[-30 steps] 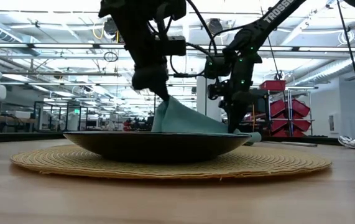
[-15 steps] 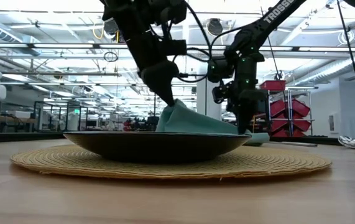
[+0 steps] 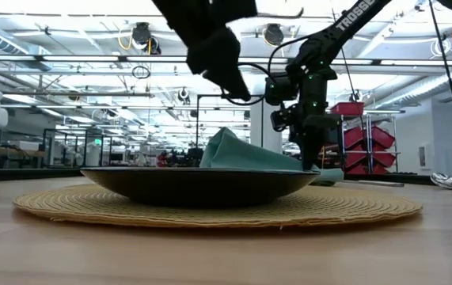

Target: Set table place

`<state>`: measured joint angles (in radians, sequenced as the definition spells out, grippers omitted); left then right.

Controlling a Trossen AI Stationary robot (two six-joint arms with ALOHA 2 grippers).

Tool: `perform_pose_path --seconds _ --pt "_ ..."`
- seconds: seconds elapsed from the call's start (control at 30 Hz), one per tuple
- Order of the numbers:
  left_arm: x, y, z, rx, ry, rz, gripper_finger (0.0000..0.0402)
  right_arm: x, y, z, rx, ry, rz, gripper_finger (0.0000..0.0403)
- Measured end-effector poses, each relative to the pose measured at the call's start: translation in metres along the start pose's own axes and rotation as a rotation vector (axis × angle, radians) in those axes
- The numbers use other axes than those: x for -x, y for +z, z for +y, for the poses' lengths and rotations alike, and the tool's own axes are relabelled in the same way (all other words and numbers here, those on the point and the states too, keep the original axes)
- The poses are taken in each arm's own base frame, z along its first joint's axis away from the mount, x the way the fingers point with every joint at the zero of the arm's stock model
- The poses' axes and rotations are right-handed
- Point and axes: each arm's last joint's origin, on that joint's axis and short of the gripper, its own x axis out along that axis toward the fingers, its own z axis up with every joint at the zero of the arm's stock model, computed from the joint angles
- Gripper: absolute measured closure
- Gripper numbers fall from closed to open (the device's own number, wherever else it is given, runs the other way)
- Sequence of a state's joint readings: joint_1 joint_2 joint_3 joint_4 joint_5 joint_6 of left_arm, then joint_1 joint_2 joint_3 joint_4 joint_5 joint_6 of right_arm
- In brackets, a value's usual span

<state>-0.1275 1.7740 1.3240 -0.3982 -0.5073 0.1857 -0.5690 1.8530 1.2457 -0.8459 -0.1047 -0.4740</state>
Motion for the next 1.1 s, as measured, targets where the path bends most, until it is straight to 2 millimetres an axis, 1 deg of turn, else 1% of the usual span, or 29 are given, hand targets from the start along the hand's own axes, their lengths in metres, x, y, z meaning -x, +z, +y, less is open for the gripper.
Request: perform_pose_path --seconds 0.07,0.13,0.2,0.27,0.37,0.5,0.63,0.7,0.9,1.03,1.1 --pt "-0.008 -0.001 -0.005 -0.069 -0.012 0.005 0.0175 0.0 0.0 0.0 -0.008 0.001 0.0 0.0403" --pt "-0.022 -0.007 -0.008 -0.133 -0.017 0.044 0.0175 0.0 0.0 0.0 -0.015 0.0 -0.001 0.0403" --pt "-0.034 -0.011 -0.01 -0.179 -0.014 0.061 0.0175 0.0 0.0 0.0 -0.016 -0.001 -0.003 0.0403" --pt "-0.043 -0.013 -0.009 -0.223 -0.004 0.07 0.0175 0.0 0.0 0.0 -0.016 0.001 -0.004 0.0403" --pt "-0.054 -0.018 -0.006 -0.256 0.009 0.103 0.0175 0.0 0.001 0.0 -0.016 0.004 -0.005 0.0403" --pt "-0.066 -0.023 0.007 -0.269 0.065 0.142 0.0175 0.0 0.001 0.0 -0.014 0.004 -0.006 0.0403" --pt "-0.074 -0.029 0.02 -0.245 0.078 0.175 0.0175 0.0 0.001 0.0 -0.009 0.004 -0.005 0.0403" --pt "-0.075 -0.03 0.023 -0.226 0.072 0.171 0.0175 0.0 0.001 0.0 -0.008 0.004 -0.006 0.0403" --pt "-0.077 -0.032 0.023 -0.214 0.053 0.182 0.0175 0.0 0.001 0.0 0.003 0.003 -0.007 0.0403" --pt "-0.088 -0.041 0.02 -0.226 0.043 0.232 0.0175 0.0 0.001 0.0 0.002 0.003 -0.006 0.0403" --pt "-0.091 -0.042 0.018 -0.21 0.046 0.235 0.0175 0.0 0.001 0.0 0.002 0.003 -0.006 0.0403"
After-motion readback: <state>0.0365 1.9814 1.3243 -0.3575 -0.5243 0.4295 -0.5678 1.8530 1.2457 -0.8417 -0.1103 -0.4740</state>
